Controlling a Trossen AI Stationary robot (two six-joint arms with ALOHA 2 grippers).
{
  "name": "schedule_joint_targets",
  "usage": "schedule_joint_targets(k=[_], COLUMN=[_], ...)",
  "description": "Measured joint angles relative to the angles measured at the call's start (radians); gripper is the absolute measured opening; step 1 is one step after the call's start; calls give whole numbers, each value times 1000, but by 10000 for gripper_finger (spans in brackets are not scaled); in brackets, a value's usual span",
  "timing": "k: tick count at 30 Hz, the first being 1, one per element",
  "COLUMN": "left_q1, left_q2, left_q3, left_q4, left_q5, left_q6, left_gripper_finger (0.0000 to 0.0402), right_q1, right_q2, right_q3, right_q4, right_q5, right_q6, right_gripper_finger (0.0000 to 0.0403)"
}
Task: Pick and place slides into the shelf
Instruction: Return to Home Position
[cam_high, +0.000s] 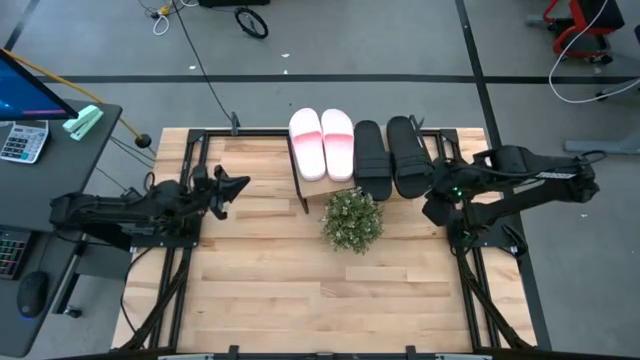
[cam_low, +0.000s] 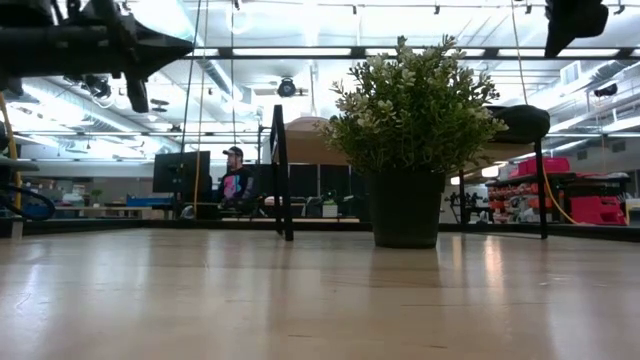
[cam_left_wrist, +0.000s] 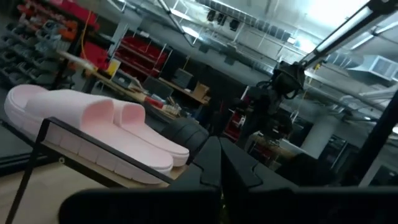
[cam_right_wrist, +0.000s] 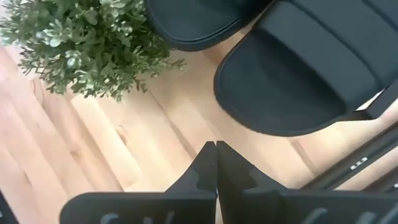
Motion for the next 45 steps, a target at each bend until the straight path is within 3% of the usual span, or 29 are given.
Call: schedule_joint_targets(k=[12,18,22,26,38,45], left_q1=[-31,-32,-38,-38,-38,-37], left_q2=[-236,-338,-383,-392,-355,-282], left_q3=[-62,-62,-62,-62,-61,-62], left_q4=[-141,-341,-455,-557,-574,-578], left_q5=[-15,74,80,82,102,104], left_q6=[57,-2,-23,-70,-147,-191], left_gripper_finger=[1,1,1,1,1,20], right_q1=[69,90,102,124,230,315], right_q2=[-15,-15,-34,-85,-284,-426], right_q3=[0,0,-4,-57,-365,-534], right_q4=[-5,-48,-77,-67,101,209], right_q5=[-10,-10,14,52,67,154], right_q6=[146,148,181,244,357,375], right_gripper_finger=[0,0,0,0,0,0])
